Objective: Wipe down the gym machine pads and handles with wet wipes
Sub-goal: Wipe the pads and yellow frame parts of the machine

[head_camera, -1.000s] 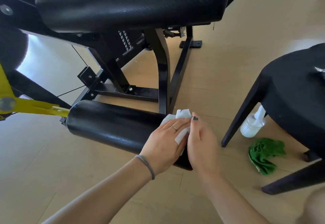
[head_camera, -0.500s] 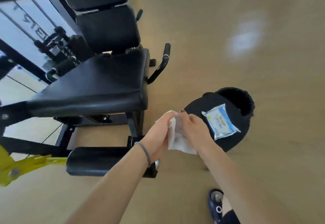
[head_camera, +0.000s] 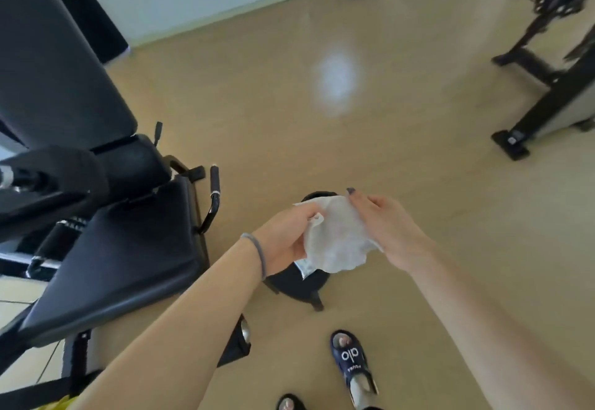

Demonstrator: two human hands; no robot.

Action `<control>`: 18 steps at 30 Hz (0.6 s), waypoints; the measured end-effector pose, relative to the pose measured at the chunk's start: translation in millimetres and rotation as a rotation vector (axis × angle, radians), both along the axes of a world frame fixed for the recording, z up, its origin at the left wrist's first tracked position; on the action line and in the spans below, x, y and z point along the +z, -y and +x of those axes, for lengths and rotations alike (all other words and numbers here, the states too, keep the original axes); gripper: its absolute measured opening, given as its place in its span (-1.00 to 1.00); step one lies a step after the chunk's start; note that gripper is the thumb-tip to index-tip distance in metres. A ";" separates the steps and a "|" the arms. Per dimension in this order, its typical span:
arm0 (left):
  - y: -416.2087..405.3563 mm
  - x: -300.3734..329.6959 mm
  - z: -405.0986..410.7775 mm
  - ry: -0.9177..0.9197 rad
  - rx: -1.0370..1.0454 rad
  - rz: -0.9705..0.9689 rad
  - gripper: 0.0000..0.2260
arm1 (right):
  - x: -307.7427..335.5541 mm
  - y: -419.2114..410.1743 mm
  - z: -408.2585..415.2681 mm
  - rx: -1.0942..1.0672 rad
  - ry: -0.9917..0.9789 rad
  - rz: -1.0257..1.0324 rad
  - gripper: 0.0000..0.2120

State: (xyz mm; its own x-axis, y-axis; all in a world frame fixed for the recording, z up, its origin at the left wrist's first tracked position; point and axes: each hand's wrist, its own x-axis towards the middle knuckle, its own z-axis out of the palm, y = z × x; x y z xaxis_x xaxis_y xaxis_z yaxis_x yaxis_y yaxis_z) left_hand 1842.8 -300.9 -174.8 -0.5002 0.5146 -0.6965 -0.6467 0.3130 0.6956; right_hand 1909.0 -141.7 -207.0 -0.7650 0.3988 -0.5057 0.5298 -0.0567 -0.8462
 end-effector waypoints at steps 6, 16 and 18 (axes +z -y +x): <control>-66.5 41.5 1.6 -0.008 -0.156 0.003 -0.69 | 48.7 -65.0 42.5 -0.057 0.010 -0.128 -0.41; -220.7 97.6 6.0 -0.220 -0.540 -0.002 -0.69 | 102.6 -212.1 83.9 -0.156 -0.103 -0.193 -0.44; -252.6 109.7 3.1 -0.222 -0.542 -0.006 -0.73 | 111.8 -242.2 90.0 -0.186 -0.132 -0.222 -0.54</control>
